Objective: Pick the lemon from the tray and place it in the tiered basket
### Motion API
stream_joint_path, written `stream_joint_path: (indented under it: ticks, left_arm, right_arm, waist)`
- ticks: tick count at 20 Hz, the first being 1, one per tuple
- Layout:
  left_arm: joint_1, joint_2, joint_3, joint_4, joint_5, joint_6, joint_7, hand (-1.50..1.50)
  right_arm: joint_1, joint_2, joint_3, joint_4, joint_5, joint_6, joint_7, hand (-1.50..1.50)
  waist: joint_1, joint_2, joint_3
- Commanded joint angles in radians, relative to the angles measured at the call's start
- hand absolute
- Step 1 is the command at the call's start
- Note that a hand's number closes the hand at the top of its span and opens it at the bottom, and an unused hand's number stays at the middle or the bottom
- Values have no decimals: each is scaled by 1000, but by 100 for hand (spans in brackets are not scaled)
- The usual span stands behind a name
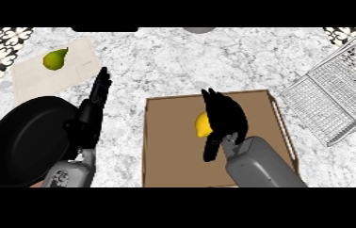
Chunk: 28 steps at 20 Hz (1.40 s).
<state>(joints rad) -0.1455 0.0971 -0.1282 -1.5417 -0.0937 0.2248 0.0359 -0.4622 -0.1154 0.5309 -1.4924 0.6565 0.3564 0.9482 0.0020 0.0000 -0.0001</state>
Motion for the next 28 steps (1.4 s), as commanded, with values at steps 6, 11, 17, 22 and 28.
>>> stream_joint_path:
  ticks: [6, 11, 17, 22, 28]
  left_arm:
    - [-14, -13, 16, -48, -27, -21, 65, 0]
    - [47, -32, 18, -24, -31, -26, -15, 0]
    - [8, -54, 26, 14, -34, -33, -20, 0]
    - [25, -33, 46, 34, -34, -44, -71, 0]
    - [38, -30, 46, -24, -46, -35, -13, 0]
  right_arm:
    - [56, 70, -52, 37, 113, 20, -36, -150]
    - [104, 97, -72, 110, 161, -48, -136, -150]
    - [91, 115, -16, 189, 185, -215, -129, 150]
    - [8, 104, -20, 301, 340, -256, -222, 150]
    - [181, -136, 52, 100, 343, -150, -419, 150]
  waist:
    - [0, 0, 0]
    - [0, 0, 0]
    - [1, 1, 0]
    - [6, 2, 0]
    - [-17, -8, 0]
